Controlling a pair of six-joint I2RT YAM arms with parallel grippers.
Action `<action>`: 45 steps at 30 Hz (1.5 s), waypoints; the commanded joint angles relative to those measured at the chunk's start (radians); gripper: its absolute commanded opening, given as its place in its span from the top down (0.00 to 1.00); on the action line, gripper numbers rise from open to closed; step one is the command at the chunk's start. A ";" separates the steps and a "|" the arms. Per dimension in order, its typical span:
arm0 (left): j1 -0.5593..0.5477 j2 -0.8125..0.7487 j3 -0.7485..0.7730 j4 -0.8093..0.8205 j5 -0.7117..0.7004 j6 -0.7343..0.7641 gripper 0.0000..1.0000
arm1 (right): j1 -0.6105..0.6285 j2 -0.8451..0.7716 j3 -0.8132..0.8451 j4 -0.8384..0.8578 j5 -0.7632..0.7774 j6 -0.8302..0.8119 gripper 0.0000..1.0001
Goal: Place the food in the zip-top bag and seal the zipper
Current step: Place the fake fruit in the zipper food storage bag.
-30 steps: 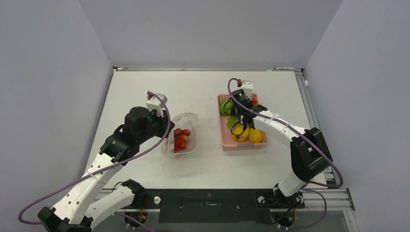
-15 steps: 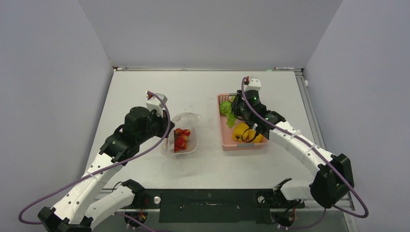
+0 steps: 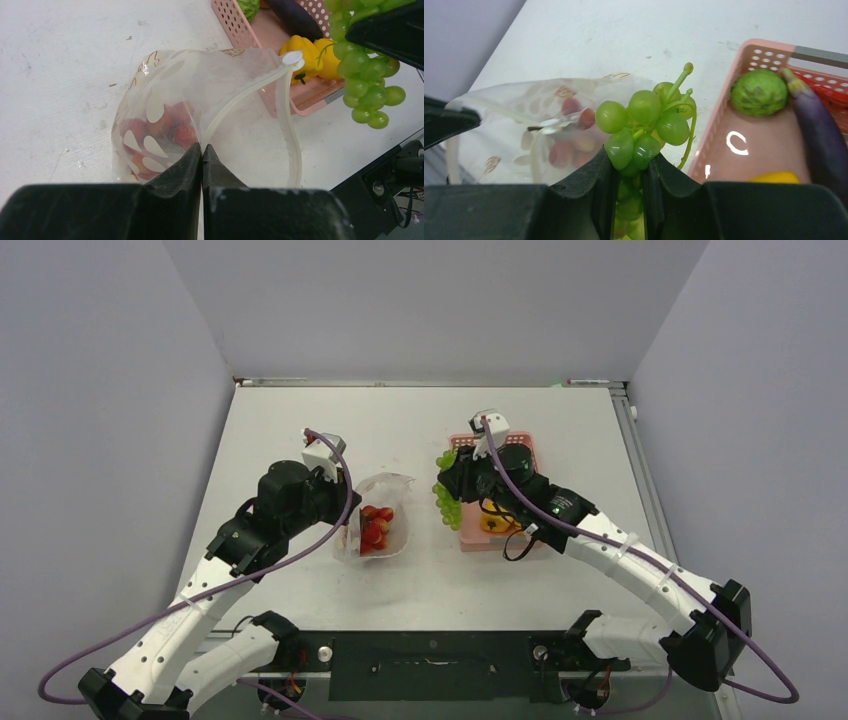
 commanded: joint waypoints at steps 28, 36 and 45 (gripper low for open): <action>0.011 -0.014 0.012 0.051 0.024 -0.004 1.00 | 0.306 0.180 0.196 0.175 -0.194 -0.046 0.95; 0.014 -0.015 0.010 0.053 0.026 -0.004 1.00 | 0.305 0.245 0.223 0.132 -0.118 0.011 0.95; 0.014 -0.024 0.008 0.057 0.032 -0.005 1.00 | 0.299 0.329 0.293 0.024 -0.028 0.093 0.93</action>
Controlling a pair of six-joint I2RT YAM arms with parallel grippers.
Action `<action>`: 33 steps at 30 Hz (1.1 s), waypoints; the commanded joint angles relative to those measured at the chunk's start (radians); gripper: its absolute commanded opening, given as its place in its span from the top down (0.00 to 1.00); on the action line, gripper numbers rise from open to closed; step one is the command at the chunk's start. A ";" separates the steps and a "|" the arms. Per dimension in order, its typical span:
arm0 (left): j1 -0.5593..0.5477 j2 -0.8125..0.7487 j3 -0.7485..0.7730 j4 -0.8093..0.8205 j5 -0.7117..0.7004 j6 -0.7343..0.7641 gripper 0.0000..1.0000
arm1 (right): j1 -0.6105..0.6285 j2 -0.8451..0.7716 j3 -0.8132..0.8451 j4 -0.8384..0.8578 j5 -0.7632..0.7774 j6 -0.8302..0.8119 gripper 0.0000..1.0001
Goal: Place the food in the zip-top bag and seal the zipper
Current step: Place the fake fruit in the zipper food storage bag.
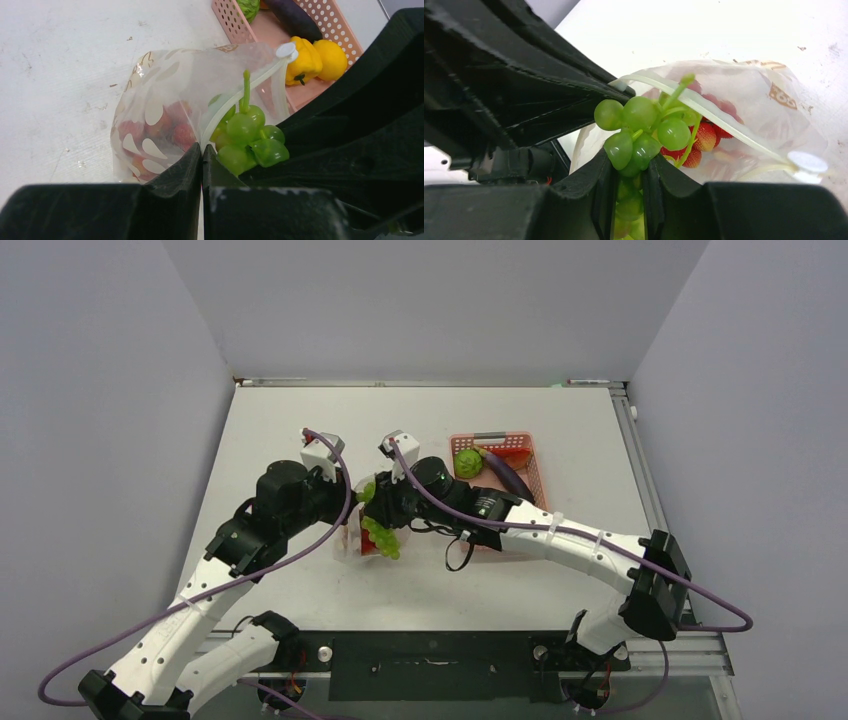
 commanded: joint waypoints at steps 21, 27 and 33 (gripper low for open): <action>0.006 -0.010 0.008 0.061 0.055 -0.002 1.00 | -0.033 0.161 0.174 -0.104 0.329 0.099 0.94; 0.006 0.001 0.011 0.061 0.077 0.001 1.00 | -0.045 0.197 0.210 -0.080 0.369 0.128 0.93; 0.006 0.014 0.011 0.061 0.102 0.004 1.00 | -0.052 0.226 0.225 -0.049 0.421 0.172 0.87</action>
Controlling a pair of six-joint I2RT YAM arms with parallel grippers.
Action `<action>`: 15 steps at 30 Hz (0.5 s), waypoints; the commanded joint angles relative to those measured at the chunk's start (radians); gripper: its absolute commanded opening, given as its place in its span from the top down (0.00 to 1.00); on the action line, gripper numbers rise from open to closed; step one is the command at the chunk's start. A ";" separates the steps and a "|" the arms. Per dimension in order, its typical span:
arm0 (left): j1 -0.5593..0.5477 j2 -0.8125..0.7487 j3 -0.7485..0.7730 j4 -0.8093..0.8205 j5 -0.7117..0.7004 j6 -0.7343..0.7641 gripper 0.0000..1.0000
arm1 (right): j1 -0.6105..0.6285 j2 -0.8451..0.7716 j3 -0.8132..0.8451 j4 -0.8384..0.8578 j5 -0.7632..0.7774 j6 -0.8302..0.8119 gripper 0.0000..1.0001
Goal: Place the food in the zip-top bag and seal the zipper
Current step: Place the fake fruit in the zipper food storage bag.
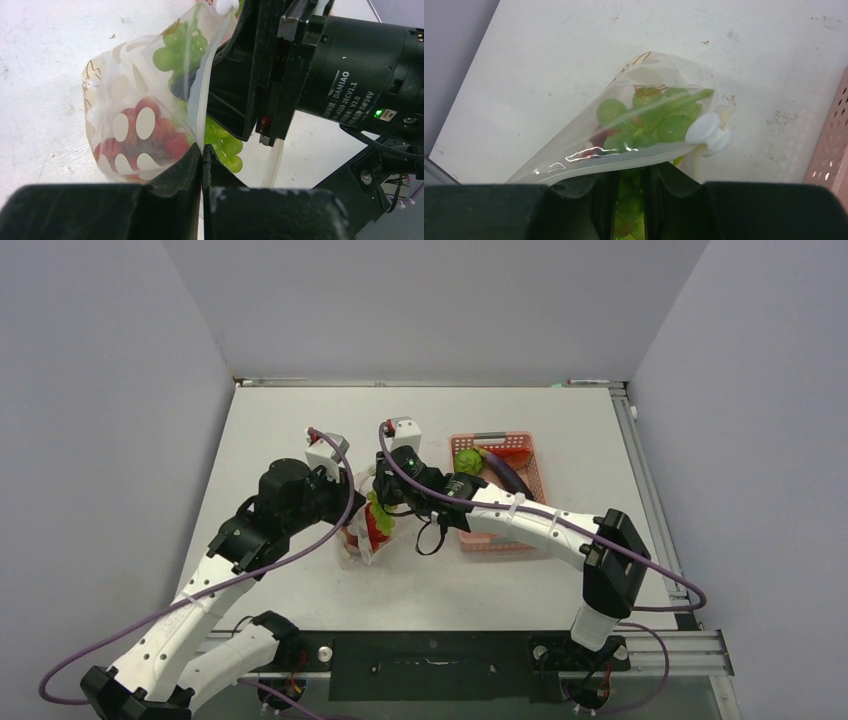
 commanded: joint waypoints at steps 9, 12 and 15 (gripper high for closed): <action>0.003 0.011 0.013 0.053 0.061 0.004 1.00 | -0.016 0.026 0.043 0.141 0.098 0.081 0.49; 0.003 0.009 0.012 0.054 0.059 0.004 1.00 | -0.016 0.024 0.038 0.156 0.079 0.081 0.40; 0.003 0.007 0.012 0.053 0.053 0.004 1.00 | -0.016 0.009 0.022 0.164 0.063 0.074 0.39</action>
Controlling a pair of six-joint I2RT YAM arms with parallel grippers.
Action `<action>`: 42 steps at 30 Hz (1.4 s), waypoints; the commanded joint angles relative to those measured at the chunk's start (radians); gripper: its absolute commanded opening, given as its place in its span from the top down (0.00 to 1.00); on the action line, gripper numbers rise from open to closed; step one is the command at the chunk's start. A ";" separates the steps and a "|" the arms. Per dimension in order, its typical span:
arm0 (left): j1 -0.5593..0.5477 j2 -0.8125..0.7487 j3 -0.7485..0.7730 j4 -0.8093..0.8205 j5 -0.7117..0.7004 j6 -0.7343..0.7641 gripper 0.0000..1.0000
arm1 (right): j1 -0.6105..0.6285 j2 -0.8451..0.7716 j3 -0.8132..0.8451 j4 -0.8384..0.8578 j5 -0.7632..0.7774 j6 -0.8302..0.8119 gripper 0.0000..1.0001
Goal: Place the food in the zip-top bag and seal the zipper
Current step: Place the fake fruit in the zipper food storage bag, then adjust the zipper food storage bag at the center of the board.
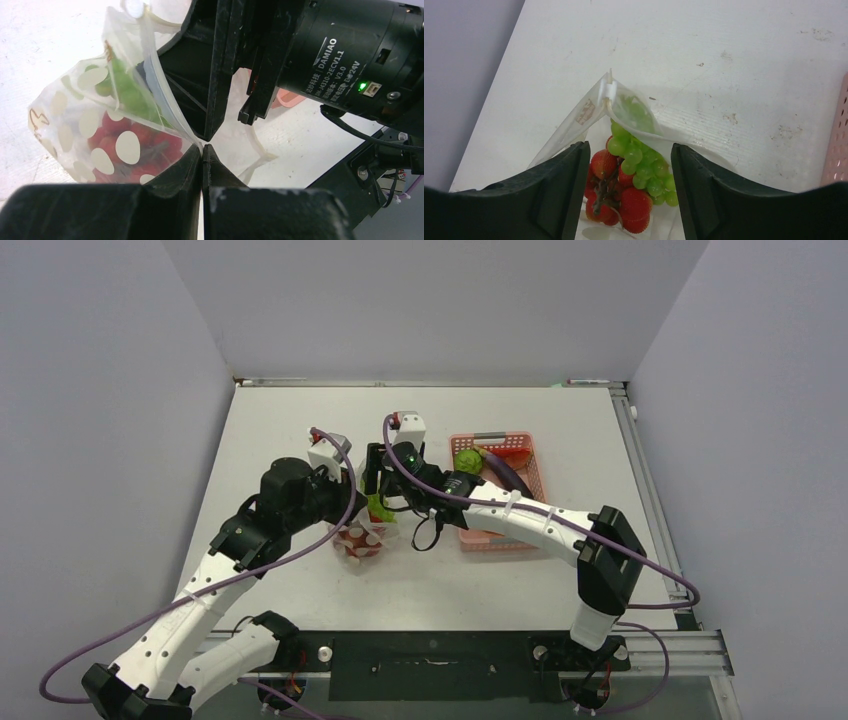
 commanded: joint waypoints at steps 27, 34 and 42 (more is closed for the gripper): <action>-0.001 -0.009 0.010 0.043 -0.018 -0.004 1.00 | -0.003 -0.378 -0.234 -0.092 0.031 -0.063 0.39; 0.001 -0.007 0.010 0.044 -0.018 -0.003 1.00 | -0.002 -0.440 -0.344 -0.097 0.035 -0.006 0.39; 0.001 -0.006 0.010 0.043 -0.013 -0.004 1.00 | -0.007 -0.406 -0.412 -0.047 0.002 0.067 0.41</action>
